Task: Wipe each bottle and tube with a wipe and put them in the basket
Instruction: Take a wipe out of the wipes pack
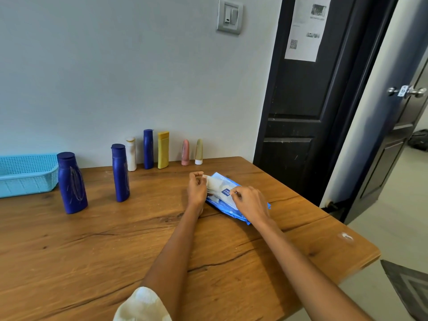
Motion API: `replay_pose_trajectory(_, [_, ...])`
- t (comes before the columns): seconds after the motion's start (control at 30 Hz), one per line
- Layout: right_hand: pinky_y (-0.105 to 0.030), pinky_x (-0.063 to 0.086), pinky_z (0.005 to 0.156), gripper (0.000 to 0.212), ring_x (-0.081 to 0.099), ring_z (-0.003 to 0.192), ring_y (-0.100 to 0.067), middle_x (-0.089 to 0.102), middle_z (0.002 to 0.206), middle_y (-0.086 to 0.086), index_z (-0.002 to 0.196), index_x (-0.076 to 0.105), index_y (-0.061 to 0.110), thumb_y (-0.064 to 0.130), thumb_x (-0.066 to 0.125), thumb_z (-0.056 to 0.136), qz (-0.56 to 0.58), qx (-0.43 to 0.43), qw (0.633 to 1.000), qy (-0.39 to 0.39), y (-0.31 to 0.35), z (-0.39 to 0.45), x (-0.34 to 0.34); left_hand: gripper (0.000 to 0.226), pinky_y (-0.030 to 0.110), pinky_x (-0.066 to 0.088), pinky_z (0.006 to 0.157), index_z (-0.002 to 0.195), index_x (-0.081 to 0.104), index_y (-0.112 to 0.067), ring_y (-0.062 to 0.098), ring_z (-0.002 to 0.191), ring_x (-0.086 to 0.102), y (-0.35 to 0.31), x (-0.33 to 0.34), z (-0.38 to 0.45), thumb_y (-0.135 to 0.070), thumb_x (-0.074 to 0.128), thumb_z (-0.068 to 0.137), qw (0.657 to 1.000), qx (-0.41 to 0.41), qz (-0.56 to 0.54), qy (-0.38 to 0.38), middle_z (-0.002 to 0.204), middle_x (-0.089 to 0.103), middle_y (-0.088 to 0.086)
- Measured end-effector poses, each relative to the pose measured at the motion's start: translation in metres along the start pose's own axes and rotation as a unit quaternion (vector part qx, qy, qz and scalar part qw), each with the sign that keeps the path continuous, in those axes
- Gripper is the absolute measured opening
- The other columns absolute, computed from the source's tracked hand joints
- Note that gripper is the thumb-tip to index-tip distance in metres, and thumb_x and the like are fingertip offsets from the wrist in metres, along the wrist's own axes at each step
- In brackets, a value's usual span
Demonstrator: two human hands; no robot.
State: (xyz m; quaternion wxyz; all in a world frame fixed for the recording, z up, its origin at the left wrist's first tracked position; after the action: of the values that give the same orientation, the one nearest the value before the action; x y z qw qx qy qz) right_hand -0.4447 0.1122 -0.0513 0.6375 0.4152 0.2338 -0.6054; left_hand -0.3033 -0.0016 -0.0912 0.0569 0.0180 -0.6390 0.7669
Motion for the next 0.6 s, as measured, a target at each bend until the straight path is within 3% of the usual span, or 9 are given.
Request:
replay_pose_trajectory(0.17, [-0.028, 0.041, 0.082, 0.032, 0.049, 0.103, -0.015, 0.060, 0.111, -0.001, 0.119, 0.063, 0.026, 0.039, 0.056, 0.091, -0.053, -0.023, 0.997, 0.050, 0.006, 0.001, 0.011, 0.010, 0.022, 0.049, 0.066, 0.107, 0.047, -0.023, 0.010, 0.091, 0.054, 0.001, -0.004, 0.000, -0.019, 0.045, 0.098, 1.000, -0.011, 0.012, -0.020, 0.106, 0.054, -0.001])
replay_pose_trajectory(0.27, [-0.029, 0.036, 0.083, 0.027, 0.046, 0.105, -0.015, 0.058, 0.113, 0.002, 0.115, 0.065, 0.032, 0.040, 0.054, 0.092, -0.104, -0.063, 0.992, 0.046, 0.016, 0.000, 0.010, 0.011, 0.020, 0.048, 0.063, 0.108, 0.048, -0.023, 0.009, 0.090, 0.053, 0.000, -0.006, 0.001, -0.019, 0.045, 0.098, 0.999, -0.014, 0.009, -0.032, 0.106, 0.053, -0.002])
replay_pose_trajectory(0.4, [-0.029, 0.034, 0.080, 0.027, 0.046, 0.103, -0.015, 0.062, 0.109, 0.003, 0.113, 0.066, 0.028, 0.039, 0.050, 0.094, -0.116, -0.082, 0.989, 0.045, 0.021, -0.004, 0.015, 0.012, 0.021, 0.048, 0.066, 0.109, 0.048, -0.021, 0.009, 0.090, 0.053, 0.001, -0.007, 0.003, -0.018, 0.045, 0.098, 0.999, -0.011, 0.010, -0.038, 0.106, 0.053, -0.001])
replay_pose_trajectory(0.6, [-0.030, 0.033, 0.077, 0.029, 0.046, 0.102, -0.016, 0.061, 0.108, 0.002, 0.108, 0.069, 0.029, 0.046, 0.054, 0.089, -0.089, -0.048, 0.992, 0.081, 0.017, 0.002, 0.016, 0.010, 0.020, 0.047, 0.064, 0.106, 0.047, -0.024, 0.008, 0.087, 0.053, 0.001, -0.007, 0.001, -0.019, 0.047, 0.097, 0.999, -0.009, 0.016, -0.038, 0.103, 0.052, -0.003])
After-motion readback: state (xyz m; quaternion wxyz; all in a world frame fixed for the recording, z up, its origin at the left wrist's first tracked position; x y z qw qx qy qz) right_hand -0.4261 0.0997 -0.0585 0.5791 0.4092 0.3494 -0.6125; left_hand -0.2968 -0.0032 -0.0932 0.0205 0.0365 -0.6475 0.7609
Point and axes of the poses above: each hand's wrist, its own z-axis towards the middle knuckle, its own x-axis out of the palm, y = z × x, the point moved 9 cm from there along z, towards the middle knuckle
